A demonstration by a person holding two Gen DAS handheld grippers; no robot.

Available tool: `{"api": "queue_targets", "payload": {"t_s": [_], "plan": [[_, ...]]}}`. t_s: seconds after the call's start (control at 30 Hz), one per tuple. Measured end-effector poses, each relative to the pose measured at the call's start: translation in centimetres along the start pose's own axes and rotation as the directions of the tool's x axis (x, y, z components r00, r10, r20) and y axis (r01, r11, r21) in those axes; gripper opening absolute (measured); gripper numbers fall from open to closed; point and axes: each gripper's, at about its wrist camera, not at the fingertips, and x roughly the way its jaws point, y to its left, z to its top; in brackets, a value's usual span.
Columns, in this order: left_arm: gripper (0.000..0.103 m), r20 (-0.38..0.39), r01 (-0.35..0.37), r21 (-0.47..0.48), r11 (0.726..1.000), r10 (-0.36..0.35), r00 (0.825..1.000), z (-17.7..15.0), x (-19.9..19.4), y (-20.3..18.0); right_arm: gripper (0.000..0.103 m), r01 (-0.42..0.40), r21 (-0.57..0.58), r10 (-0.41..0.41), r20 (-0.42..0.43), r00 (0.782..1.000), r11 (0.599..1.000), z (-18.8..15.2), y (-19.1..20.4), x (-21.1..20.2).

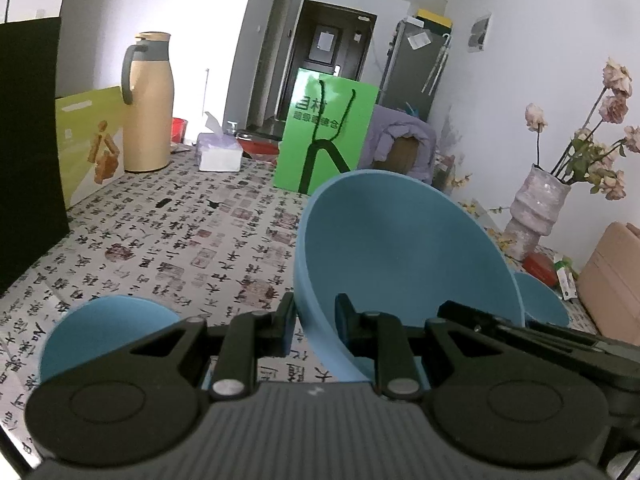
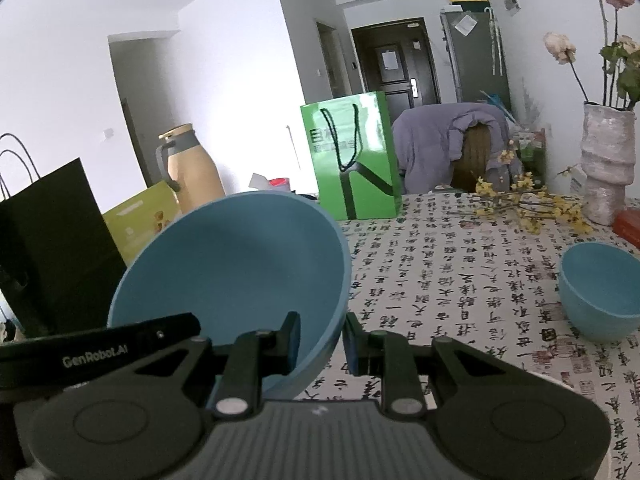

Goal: Organize plates and bowls
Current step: 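Carry the held blue bowl toward the black bag with both grippers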

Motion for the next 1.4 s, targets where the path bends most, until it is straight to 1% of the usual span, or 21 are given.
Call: {"api": "queue_targets", "payload": {"t_s": [0.9,1.4], "plan": [[0.021,0.034,-0.03,-0.034,0.999,0.031,0.999,0.2,-2.2,3.4,0.022,-0.044,-0.03,0.043,-0.011,0.999,0.999,-0.4,3.9,0.6],[0.021,0.045,-0.046,-0.061,0.997,0.049,0.998,0.0,-3.2,5.9,0.022,-0.067,-0.051,0.065,-0.032,0.997,0.996,-1.0,6.3,1.3]]}}
